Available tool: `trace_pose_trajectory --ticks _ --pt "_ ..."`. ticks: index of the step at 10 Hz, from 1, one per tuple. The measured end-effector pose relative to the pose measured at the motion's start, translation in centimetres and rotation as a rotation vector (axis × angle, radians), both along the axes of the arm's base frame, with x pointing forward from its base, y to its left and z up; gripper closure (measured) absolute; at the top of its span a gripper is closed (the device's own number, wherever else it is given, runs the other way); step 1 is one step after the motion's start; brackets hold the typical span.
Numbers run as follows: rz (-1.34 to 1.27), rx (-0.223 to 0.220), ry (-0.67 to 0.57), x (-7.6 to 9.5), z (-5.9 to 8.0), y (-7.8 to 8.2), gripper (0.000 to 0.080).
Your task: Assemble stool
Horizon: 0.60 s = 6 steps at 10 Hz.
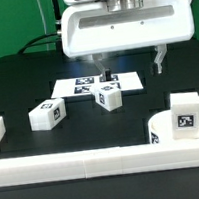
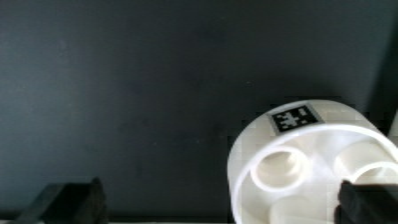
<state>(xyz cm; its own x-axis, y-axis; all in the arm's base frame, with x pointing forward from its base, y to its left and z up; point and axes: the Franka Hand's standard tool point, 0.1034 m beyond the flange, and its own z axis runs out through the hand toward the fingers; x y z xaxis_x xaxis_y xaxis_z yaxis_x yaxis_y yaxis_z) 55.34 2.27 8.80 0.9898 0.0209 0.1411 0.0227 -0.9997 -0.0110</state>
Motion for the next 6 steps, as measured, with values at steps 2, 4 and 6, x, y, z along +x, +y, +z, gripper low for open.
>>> trace_pose_trajectory --ticks 2,4,6 --pt "0.146 -0.071 0.092 -1.6 -0.8 1.7 0.0151" --pt "0.243 -0.087 0.133 -2.7 -1.3 1.8 0.0151" --pt "0.248 -0.087 0.148 -2.8 -1.3 1.2 0.0151"
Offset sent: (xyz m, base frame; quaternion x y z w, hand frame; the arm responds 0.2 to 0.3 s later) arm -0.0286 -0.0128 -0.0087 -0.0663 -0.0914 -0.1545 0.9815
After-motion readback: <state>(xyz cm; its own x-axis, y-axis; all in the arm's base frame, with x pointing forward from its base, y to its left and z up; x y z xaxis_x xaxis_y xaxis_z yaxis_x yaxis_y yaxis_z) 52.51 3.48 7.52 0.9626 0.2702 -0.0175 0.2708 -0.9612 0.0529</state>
